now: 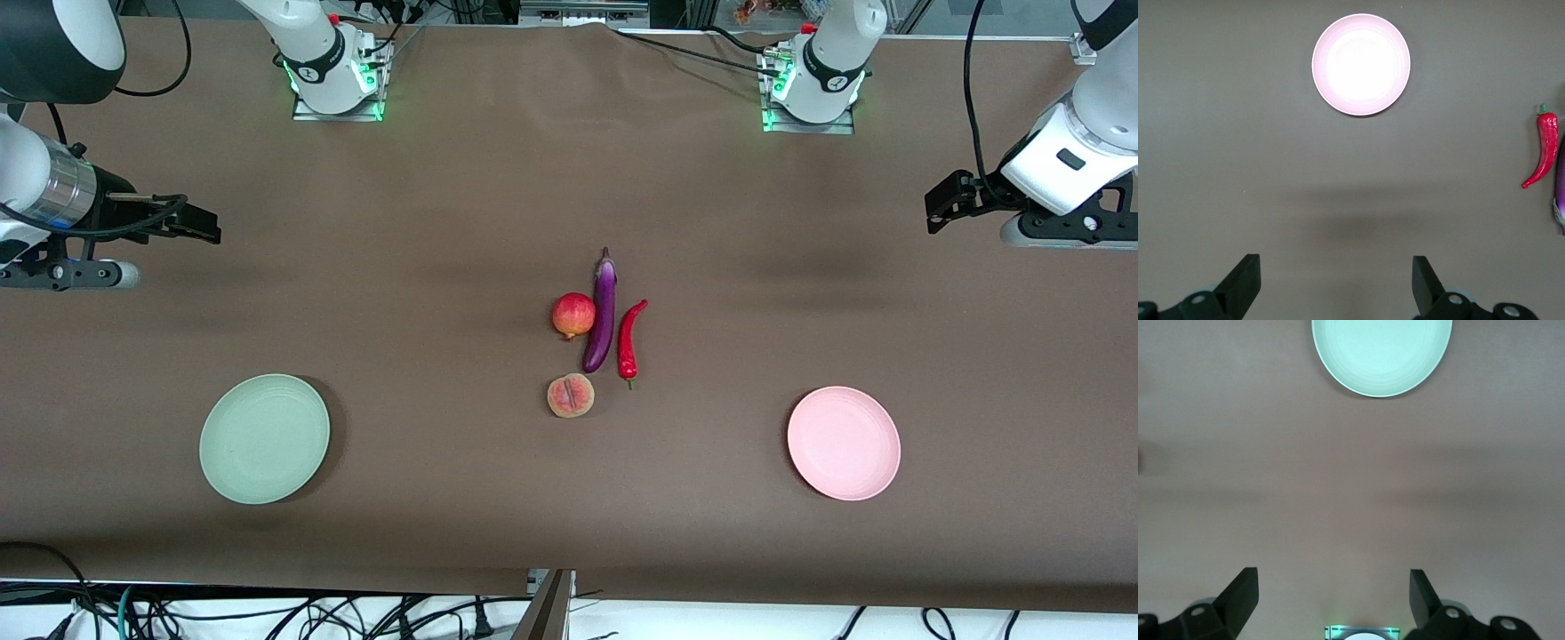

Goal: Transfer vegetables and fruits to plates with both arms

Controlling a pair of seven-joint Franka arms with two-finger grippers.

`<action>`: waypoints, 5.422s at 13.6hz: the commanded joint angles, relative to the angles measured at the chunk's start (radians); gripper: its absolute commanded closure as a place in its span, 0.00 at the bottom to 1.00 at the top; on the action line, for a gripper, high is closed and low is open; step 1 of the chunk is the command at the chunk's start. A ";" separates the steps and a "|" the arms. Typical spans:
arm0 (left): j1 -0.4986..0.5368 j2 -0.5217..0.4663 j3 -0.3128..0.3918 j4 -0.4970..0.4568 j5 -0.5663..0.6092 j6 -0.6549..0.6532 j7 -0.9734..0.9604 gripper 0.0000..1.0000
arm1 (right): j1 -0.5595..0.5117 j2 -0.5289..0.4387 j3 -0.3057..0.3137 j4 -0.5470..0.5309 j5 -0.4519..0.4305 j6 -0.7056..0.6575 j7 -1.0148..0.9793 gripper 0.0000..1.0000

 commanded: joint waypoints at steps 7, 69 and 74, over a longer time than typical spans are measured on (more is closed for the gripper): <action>-0.002 0.010 0.003 0.023 -0.015 -0.022 0.014 0.00 | 0.030 0.051 0.027 0.030 0.079 0.081 0.030 0.00; 0.137 0.480 -0.305 -0.245 0.290 0.959 -0.065 1.00 | 0.532 0.622 0.062 0.027 0.513 0.884 0.366 0.00; 0.254 0.567 -0.296 -0.114 0.290 0.937 0.142 1.00 | 0.563 0.659 0.062 0.029 0.512 0.944 0.369 0.00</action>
